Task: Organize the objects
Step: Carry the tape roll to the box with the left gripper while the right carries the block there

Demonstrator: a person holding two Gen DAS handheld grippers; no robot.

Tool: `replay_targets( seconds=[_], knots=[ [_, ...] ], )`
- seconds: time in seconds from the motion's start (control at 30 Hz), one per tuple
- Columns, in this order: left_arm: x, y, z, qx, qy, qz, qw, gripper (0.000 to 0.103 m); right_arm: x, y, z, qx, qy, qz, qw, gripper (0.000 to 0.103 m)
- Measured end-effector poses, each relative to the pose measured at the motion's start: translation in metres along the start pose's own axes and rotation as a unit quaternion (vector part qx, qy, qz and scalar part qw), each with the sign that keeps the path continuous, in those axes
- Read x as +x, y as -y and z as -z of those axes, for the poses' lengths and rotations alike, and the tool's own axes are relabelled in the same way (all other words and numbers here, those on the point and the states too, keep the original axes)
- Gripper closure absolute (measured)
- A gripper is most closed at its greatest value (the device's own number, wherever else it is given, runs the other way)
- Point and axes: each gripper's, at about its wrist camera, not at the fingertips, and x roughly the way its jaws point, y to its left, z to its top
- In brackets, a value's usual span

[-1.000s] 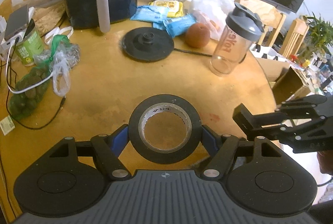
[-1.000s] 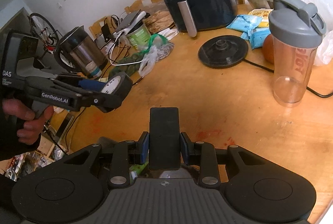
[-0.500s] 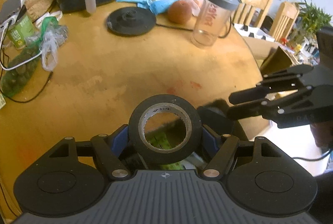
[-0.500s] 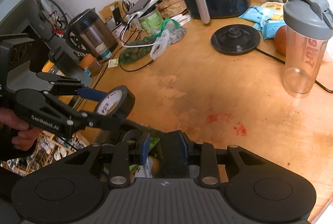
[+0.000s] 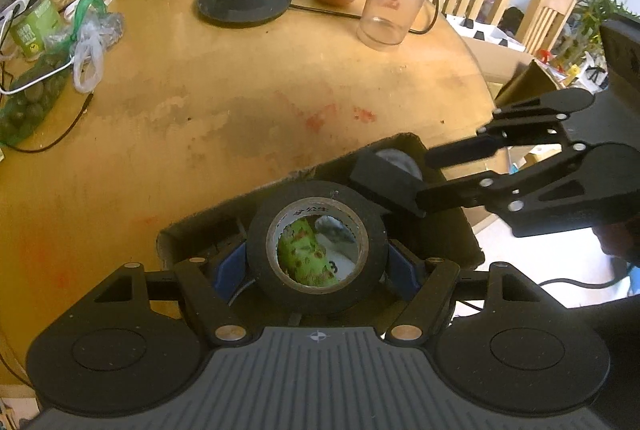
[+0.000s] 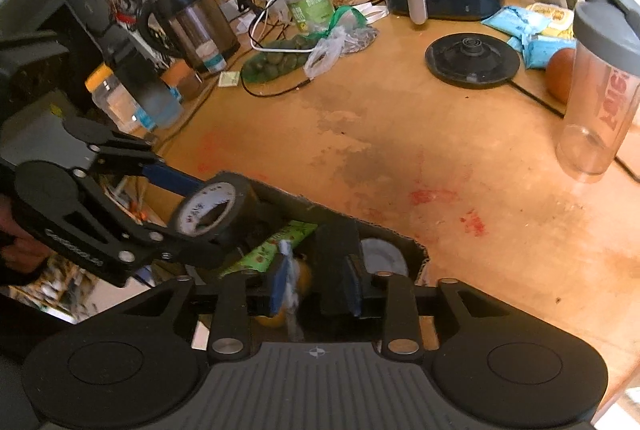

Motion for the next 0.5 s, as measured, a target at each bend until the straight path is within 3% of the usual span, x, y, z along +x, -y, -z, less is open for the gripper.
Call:
replay_targets(
  seconds=[0.27,0.33,0.4,0.5],
  knots=[
    [-0.004,-0.004,0.013,-0.007,-0.008,-0.007,0.9999,0.031,0.03,-0.013,0.005,-0.088,-0.03,0.061,0.994,0.064],
    [-0.006,-0.007,0.017,-0.01,-0.01,-0.011,0.9998,0.031,0.029,-0.017,0.005,-0.101,-0.025,0.061,0.993,0.078],
    [-0.007,-0.01,0.022,-0.015,-0.013,-0.016,0.9997,0.031,0.025,-0.02,0.003,-0.108,-0.02,0.054,0.992,0.099],
    [-0.008,-0.014,0.026,-0.023,-0.015,-0.023,0.9994,0.031,0.018,-0.022,0.001,-0.103,-0.012,0.038,0.994,0.1]
  ],
)
